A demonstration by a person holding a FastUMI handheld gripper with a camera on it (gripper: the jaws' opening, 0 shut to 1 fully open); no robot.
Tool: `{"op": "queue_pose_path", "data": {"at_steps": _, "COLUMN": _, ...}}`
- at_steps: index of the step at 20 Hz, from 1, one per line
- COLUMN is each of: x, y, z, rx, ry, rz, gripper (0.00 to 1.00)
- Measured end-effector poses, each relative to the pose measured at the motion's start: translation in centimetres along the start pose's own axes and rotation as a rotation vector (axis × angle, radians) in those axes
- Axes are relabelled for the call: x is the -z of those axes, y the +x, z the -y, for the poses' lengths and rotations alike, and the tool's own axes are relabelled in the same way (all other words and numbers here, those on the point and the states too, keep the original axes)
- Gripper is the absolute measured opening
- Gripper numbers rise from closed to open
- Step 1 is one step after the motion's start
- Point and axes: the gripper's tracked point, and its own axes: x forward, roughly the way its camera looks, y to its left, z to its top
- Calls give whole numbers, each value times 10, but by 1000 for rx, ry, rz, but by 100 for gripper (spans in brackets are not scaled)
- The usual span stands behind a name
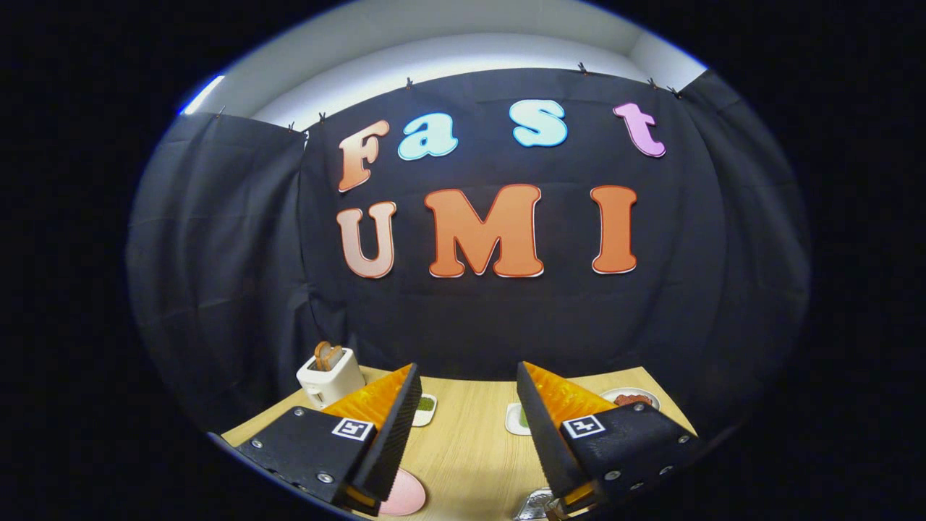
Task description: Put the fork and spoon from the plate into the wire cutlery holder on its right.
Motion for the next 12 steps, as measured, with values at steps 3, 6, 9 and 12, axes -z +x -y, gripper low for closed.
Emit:
{"op": "queue_pose_path", "data": {"at_steps": 3, "x": -23, "y": 0, "z": 3, "rx": 31, "ry": -25, "rz": 87, "gripper": 85}}
{"op": "queue_pose_path", "data": {"at_steps": 6, "x": -39, "y": -3, "z": 1, "rx": 39, "ry": -61, "rz": 164, "gripper": 85}}
{"op": "queue_pose_path", "data": {"at_steps": 9, "x": -44, "y": -3, "z": -2, "rx": 34, "ry": -106, "rz": 192, "gripper": 88}}
{"op": "queue_pose_path", "data": {"at_steps": 12, "x": -42, "y": -3, "z": -8, "rx": 17, "ry": -105, "rz": 187, "gripper": 96}}
